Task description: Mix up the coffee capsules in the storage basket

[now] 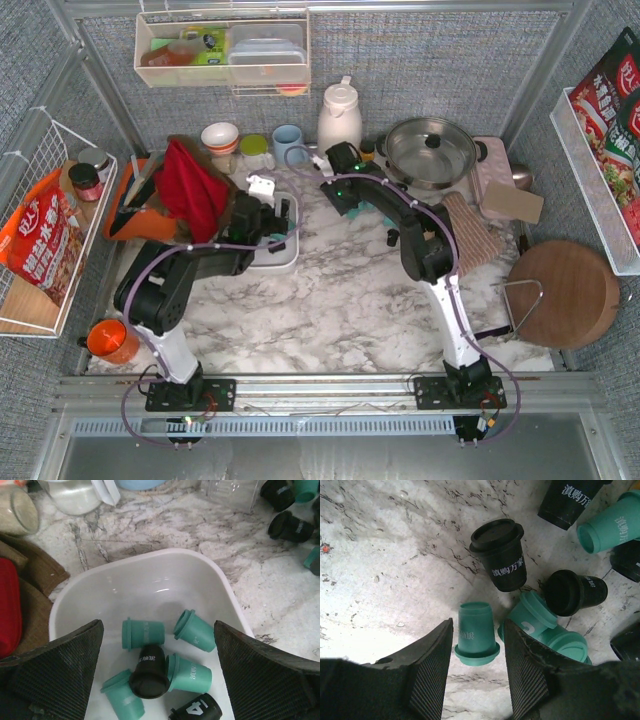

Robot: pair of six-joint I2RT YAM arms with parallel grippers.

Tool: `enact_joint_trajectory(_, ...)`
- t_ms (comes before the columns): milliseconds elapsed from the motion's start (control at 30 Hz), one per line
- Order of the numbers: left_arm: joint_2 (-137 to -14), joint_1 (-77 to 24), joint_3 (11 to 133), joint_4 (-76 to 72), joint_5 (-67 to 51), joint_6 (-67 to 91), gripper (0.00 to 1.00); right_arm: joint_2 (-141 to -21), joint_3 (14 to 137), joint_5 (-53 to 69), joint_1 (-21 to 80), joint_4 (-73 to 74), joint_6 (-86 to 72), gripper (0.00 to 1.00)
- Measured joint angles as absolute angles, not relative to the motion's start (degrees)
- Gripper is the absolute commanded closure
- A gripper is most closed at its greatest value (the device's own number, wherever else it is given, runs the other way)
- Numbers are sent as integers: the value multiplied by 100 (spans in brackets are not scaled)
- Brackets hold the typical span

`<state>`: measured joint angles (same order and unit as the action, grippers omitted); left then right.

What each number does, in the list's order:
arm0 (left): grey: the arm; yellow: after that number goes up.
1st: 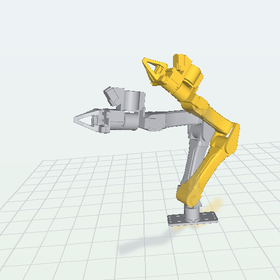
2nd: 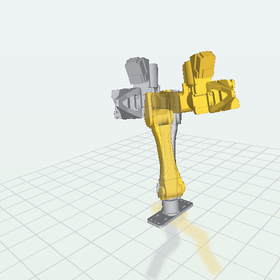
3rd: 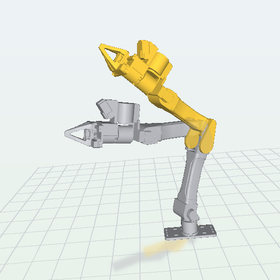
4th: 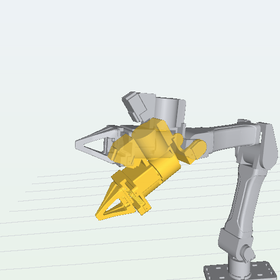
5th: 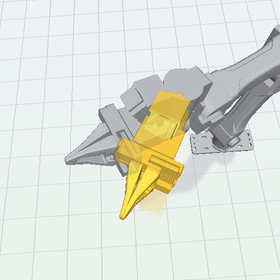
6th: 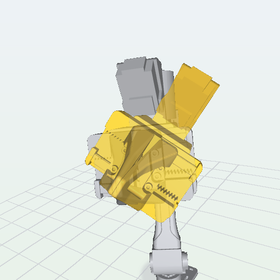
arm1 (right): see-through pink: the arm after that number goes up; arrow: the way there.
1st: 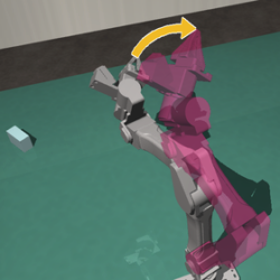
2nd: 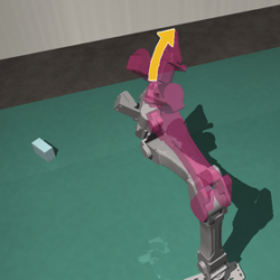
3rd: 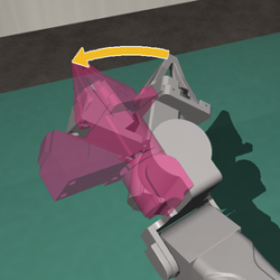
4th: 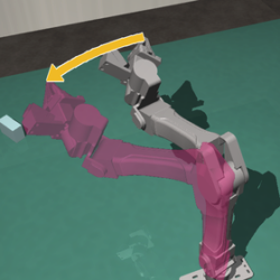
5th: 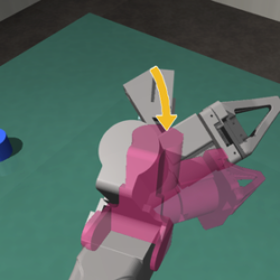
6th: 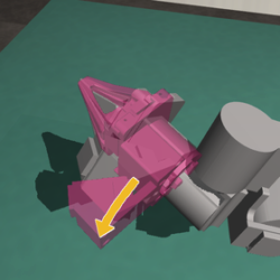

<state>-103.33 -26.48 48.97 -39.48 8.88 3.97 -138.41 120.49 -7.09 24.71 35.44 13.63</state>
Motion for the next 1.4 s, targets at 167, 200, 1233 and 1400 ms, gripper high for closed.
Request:
enact_joint_trajectory(167, -9795, -2648, 4456, -4359, 902, 471, 1, -13976, 12241, -591, 2460, 3717, 1380, 54)
enact_joint_trajectory(200, -9657, -2648, 4379, -4429, 899, 495, 1, -14000, 12267, -543, 2445, 3739, 1378, 55)
enact_joint_trajectory(1233, -9518, -3848, 2821, -7513, -1925, -1352, 1, -8991, 5201, 1699, 2355, -1323, -1723, 78)
enact_joint_trajectory(1400, -9828, -4128, 2814, -8158, -2139, -1608, 1, -8621, 4504, 2202, 2362, -2906, -2543, 78)
